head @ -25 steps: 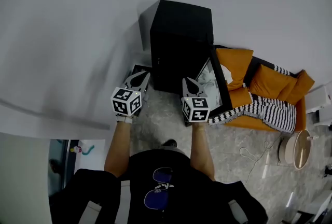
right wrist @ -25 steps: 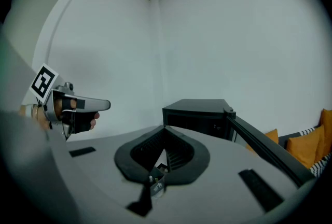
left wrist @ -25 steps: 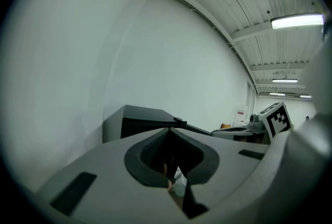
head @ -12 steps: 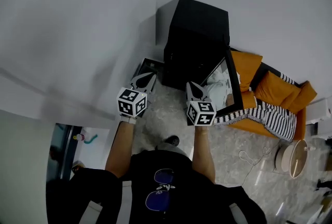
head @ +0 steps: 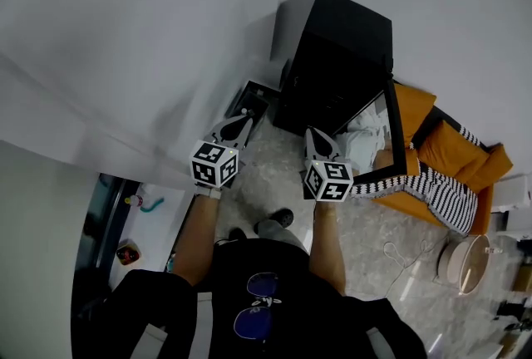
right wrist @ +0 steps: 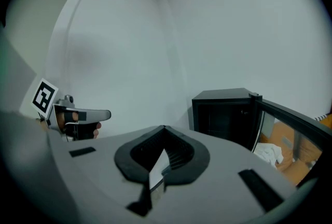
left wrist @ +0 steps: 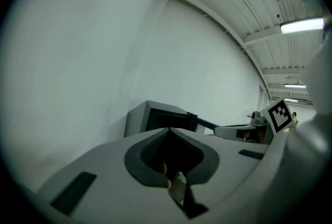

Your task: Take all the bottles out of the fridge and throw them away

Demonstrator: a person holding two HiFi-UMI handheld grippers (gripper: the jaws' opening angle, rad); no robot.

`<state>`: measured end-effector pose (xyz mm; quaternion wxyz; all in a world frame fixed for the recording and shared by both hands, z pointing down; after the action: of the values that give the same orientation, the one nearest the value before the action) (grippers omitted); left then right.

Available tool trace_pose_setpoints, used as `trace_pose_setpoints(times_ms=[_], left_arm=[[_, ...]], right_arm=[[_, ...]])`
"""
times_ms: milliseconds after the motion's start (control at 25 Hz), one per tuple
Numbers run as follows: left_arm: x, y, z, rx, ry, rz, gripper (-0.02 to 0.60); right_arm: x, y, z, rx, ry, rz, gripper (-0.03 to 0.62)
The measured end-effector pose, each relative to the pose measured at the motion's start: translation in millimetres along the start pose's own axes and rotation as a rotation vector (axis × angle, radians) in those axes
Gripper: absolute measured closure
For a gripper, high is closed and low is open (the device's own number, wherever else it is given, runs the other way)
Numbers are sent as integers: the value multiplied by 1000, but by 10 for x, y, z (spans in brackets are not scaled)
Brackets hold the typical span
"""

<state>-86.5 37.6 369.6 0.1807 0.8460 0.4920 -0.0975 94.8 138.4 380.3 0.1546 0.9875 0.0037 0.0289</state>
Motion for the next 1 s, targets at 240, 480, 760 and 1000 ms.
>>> trace_pose_setpoints(times_ms=[240,480,760,1000], left_arm=[[-91,-189,-79,-10,-12,9,581],[-95,-291,-81,-3,-16,11,581],[-69,-334,-84,4,-22,5,581],[-37,-347,-64,9,-22,1,581]], right_arm=[[-198,-30,2,-5,-8,1,586],[-269,-88,-19,-9,-18,-8,586],[-295,-127,-13,-8,-35,-14,586],[-303,-157,-10,-10,-44,-14,586]])
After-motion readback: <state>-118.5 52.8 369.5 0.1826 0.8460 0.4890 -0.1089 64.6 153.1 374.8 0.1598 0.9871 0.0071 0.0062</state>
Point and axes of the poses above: the fingertips, and each gripper's own axes: y forward along the fingers, x to its right, z out of its top, the point moved 5 cm from there along -y, backward along the fingers, and after that the axes turned 7 degrees about -y, right-handed, at the moved point
